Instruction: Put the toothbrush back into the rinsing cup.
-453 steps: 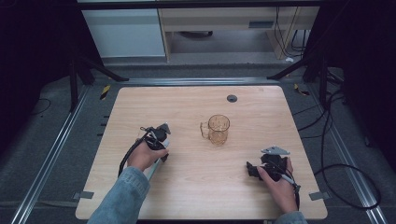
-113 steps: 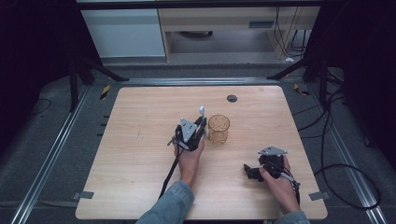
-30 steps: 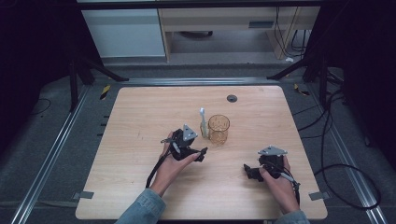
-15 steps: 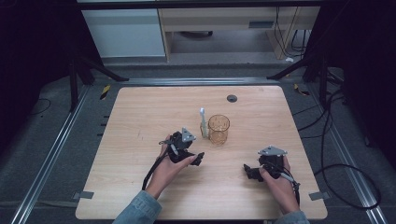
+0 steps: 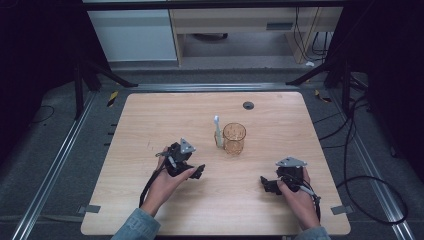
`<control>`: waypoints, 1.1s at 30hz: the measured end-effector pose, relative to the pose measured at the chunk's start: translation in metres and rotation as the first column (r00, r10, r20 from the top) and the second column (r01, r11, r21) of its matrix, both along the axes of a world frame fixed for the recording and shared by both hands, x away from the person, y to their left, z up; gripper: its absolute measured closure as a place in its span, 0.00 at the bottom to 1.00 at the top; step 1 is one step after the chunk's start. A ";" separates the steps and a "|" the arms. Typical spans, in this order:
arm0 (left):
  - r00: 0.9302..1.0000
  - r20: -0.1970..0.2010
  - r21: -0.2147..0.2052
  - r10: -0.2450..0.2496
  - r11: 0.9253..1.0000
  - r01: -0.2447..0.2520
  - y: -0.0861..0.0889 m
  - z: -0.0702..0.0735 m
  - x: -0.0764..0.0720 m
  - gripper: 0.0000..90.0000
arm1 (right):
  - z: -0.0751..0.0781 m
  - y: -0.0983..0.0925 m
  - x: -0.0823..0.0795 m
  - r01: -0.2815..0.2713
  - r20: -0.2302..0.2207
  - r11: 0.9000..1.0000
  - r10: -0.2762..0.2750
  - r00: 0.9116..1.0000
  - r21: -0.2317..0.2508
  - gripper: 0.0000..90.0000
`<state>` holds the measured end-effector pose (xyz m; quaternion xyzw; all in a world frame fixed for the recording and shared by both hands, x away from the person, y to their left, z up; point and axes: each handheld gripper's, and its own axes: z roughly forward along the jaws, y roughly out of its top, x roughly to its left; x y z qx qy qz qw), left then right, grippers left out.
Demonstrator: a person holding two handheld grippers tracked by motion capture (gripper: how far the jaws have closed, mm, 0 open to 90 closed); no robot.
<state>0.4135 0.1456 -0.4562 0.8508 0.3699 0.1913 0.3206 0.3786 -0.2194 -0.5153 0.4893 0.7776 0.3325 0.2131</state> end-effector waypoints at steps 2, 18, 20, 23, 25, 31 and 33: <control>1.000 0.003 0.008 0.008 1.000 -0.008 0.008 0.002 -0.003 0.08 | 0.000 0.000 -0.001 -0.002 0.001 1.000 0.002 1.000 -0.002 0.01; 0.995 -0.026 0.064 0.101 0.993 -0.099 0.073 -0.004 -0.006 0.08 | 0.000 0.000 -0.001 -0.002 0.001 1.000 0.002 1.000 -0.002 0.01; 0.993 -0.030 0.074 0.112 0.991 -0.109 0.080 -0.007 -0.005 0.08 | 0.000 0.000 -0.001 -0.002 0.001 1.000 0.002 1.000 -0.002 0.01; 0.992 -0.036 0.079 0.123 0.990 -0.120 0.090 -0.010 -0.004 0.08 | 0.000 0.000 -0.001 -0.002 0.000 1.000 0.002 1.000 -0.002 0.01; 0.990 -0.035 0.075 0.136 0.988 -0.133 0.096 -0.012 -0.003 0.08 | 0.000 0.000 -0.001 -0.002 0.001 1.000 0.002 1.000 -0.002 0.01; 0.983 -0.042 0.072 0.177 0.982 -0.173 0.114 -0.017 0.004 0.08 | 0.000 0.001 -0.001 -0.005 -0.001 1.000 0.005 1.000 -0.001 0.01; 0.981 -0.045 0.077 0.187 0.980 -0.183 0.119 -0.018 0.006 0.08 | 0.000 0.001 -0.001 -0.006 -0.001 1.000 0.006 1.000 -0.002 0.01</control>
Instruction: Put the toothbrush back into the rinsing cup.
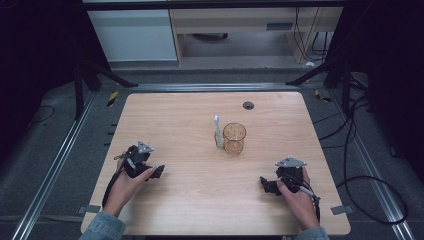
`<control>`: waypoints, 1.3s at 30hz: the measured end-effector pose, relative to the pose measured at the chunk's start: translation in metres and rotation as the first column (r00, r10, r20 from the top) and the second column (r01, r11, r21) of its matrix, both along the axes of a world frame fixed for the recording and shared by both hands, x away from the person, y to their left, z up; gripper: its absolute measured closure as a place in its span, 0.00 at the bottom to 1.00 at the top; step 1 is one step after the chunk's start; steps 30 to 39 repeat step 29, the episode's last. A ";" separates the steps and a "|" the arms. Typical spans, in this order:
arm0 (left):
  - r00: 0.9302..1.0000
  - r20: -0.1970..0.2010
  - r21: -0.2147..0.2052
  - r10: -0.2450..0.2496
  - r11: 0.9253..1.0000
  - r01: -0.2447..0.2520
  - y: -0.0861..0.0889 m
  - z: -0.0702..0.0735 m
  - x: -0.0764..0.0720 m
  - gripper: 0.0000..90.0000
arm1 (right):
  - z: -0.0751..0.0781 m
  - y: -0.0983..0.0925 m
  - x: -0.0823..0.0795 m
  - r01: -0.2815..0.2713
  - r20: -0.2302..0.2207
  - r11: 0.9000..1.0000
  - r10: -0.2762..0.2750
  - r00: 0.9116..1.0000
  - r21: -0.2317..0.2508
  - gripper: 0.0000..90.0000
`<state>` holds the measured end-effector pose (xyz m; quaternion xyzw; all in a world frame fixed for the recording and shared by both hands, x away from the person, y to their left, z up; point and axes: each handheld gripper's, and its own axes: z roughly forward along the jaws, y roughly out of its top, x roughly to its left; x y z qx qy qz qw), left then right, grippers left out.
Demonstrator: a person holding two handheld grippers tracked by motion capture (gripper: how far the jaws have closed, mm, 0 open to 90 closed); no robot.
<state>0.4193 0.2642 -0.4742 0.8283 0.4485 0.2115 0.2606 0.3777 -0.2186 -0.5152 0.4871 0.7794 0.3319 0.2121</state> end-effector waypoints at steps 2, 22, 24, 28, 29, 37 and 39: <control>1.000 0.001 -0.002 0.017 1.000 -0.017 0.005 -0.003 0.003 0.08 | 0.000 0.000 0.000 0.001 -0.001 1.000 -0.001 1.000 0.002 0.01; 0.991 0.050 -0.138 0.120 0.984 -0.112 0.033 -0.035 0.029 0.00 | 0.000 0.000 0.000 -0.002 -0.002 1.000 0.002 1.000 0.002 0.00; 0.991 0.049 -0.139 0.121 0.984 -0.113 0.033 -0.035 0.029 0.00 | 0.000 0.000 0.000 -0.002 -0.002 1.000 0.002 1.000 0.003 0.00; 0.991 0.049 -0.139 0.124 0.983 -0.116 0.033 -0.035 0.028 0.00 | 0.000 0.000 -0.001 -0.004 -0.003 1.000 0.004 1.000 0.003 0.01; 0.991 0.049 -0.140 0.126 0.983 -0.118 0.033 -0.035 0.028 0.00 | 0.000 0.000 0.000 -0.003 -0.002 1.000 0.003 1.000 0.003 0.00; 0.991 0.049 -0.140 0.126 0.983 -0.118 0.033 -0.035 0.028 0.00 | 0.000 0.000 0.000 -0.003 -0.002 1.000 0.003 1.000 0.003 0.00; 0.991 0.049 -0.140 0.126 0.983 -0.118 0.033 -0.035 0.028 0.00 | 0.000 0.000 0.000 -0.003 -0.002 1.000 0.003 1.000 0.003 0.00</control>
